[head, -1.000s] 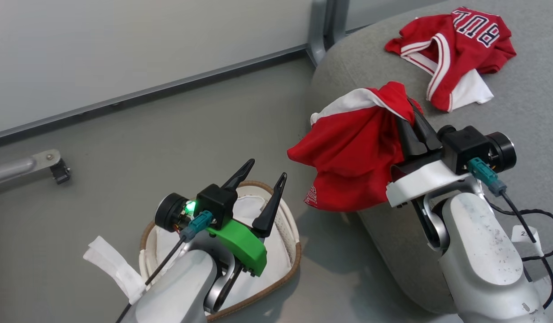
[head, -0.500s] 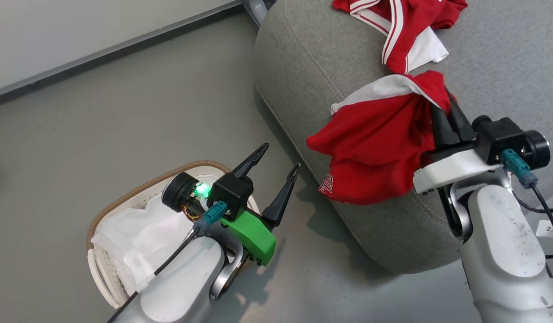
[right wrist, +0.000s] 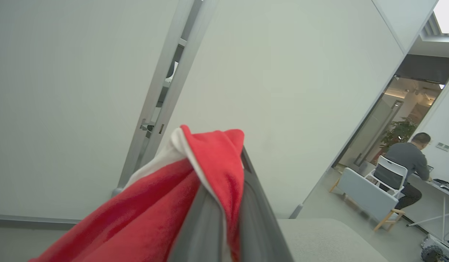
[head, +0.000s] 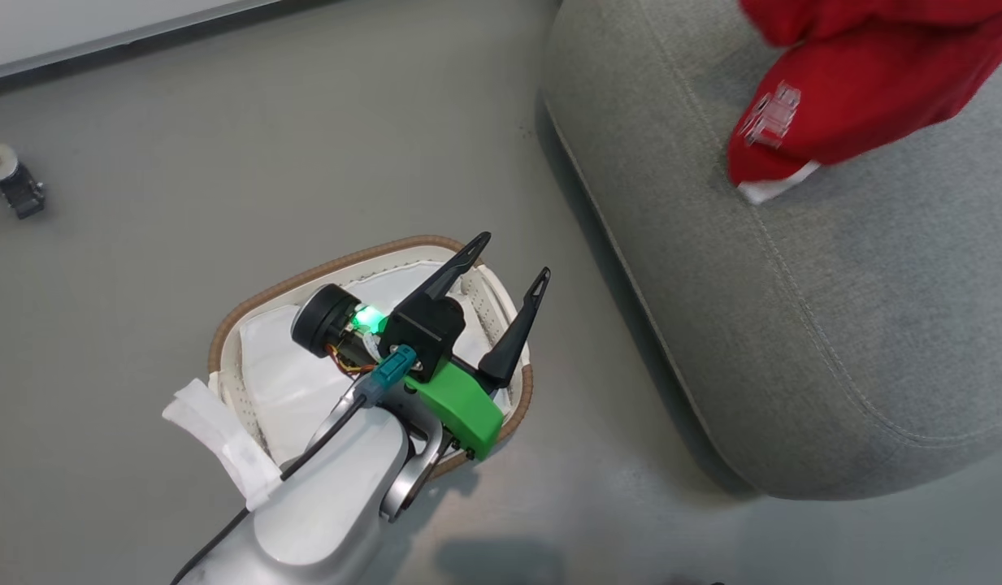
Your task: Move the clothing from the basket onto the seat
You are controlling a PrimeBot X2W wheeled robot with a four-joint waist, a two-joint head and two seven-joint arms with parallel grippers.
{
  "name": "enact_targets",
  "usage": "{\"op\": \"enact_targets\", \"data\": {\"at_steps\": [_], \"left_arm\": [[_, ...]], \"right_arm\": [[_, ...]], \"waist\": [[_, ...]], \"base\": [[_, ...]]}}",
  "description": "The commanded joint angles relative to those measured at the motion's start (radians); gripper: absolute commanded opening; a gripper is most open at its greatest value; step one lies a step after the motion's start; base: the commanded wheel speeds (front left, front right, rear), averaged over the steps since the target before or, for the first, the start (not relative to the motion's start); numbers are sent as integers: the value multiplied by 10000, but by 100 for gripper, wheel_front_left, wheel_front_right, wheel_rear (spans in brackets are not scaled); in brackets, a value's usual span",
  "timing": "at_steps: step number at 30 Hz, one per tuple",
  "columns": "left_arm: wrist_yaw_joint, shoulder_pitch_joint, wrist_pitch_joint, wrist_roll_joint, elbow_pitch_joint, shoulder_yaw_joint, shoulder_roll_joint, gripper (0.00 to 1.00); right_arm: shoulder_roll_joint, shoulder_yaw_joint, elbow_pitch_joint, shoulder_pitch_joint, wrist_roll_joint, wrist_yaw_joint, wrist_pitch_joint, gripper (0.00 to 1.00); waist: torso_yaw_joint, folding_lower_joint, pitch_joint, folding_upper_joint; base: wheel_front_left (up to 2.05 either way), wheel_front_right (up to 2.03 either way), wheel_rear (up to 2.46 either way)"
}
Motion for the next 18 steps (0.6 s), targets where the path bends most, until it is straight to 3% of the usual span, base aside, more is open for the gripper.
{"op": "enact_targets", "data": {"at_steps": [1,5,8,18], "left_arm": [[-16,-218,11,101,-45,-22,-1,100],[45,-371,14,211,-160,-110,-15,100],[67,-429,12,261,-275,-158,-11,100],[163,-540,243,331,-605,-273,230,100]], "right_arm": [[-277,-232,263,-428,134,-14,97,0],[-1161,-917,1087,-1188,35,-14,426,0],[-1412,-1234,1664,-1199,-215,-14,578,0],[-596,-2132,4295,104,-791,-14,-37,0]], "waist": [[786,-1,554,-1],[1258,-1,878,-1],[1466,-1,1111,-1],[1463,-1,1819,-1]], "base": [[0,0,0],[0,0,0],[0,0,0],[0,0,0]]}}
